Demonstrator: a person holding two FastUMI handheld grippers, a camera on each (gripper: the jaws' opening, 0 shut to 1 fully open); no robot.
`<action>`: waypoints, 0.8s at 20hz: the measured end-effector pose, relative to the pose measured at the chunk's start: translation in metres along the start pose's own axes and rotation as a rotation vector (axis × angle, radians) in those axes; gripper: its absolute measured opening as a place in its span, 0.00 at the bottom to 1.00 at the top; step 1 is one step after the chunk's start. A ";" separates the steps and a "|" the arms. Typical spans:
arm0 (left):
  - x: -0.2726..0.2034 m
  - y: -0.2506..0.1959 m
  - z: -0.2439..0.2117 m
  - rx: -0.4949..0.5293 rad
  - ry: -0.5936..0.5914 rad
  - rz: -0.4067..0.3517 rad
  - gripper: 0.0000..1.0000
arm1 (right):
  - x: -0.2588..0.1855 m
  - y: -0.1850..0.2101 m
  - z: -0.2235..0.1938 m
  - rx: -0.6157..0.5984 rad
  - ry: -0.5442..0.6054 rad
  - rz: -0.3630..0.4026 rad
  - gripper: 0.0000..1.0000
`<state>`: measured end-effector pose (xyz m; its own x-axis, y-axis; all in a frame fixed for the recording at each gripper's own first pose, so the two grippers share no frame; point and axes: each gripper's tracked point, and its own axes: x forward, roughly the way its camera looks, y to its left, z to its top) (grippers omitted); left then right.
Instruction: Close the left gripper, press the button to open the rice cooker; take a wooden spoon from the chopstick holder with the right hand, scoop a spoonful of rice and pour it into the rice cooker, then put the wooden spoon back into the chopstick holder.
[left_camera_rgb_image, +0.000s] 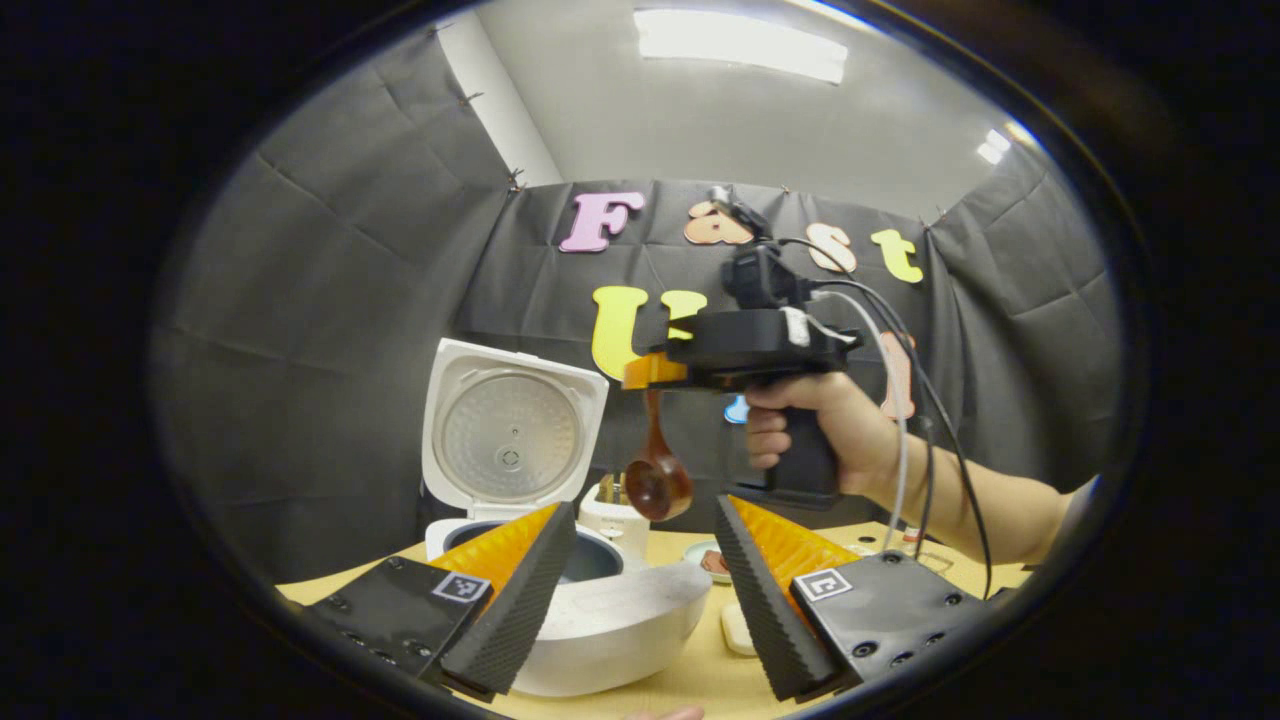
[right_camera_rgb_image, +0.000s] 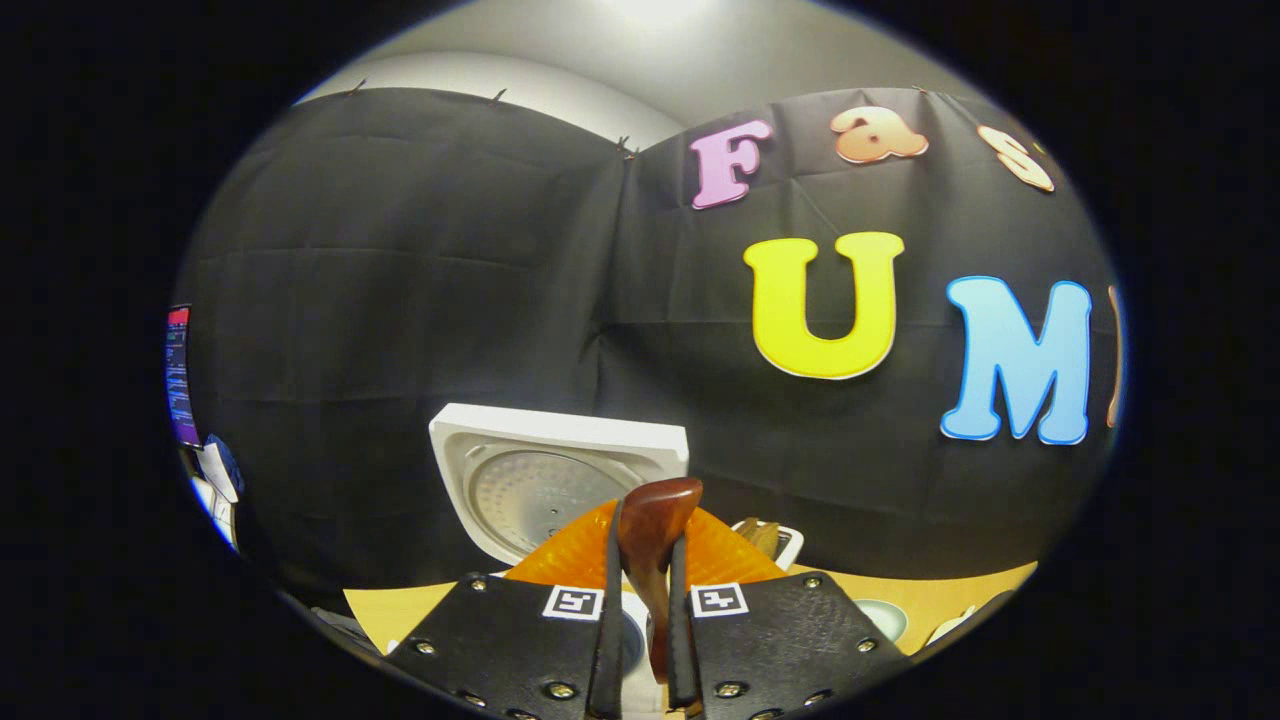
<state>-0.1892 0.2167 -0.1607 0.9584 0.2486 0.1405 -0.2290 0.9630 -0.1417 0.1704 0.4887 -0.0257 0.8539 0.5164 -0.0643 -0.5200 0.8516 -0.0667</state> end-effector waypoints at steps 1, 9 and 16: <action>-0.001 -0.002 -0.001 -0.004 0.002 -0.003 0.96 | -0.009 -0.014 0.002 0.002 -0.002 -0.021 0.18; 0.016 -0.022 -0.012 0.039 0.017 -0.050 0.96 | -0.086 -0.129 -0.015 0.100 0.020 -0.163 0.18; 0.031 -0.052 -0.016 0.051 0.032 -0.089 0.96 | -0.148 -0.217 -0.039 0.179 0.030 -0.290 0.18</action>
<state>-0.1443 0.1724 -0.1647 0.9800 0.1593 0.1191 -0.1505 0.9854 -0.0798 0.1564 0.2237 -0.0408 0.9634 0.2493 -0.0980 -0.2410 0.9664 0.0895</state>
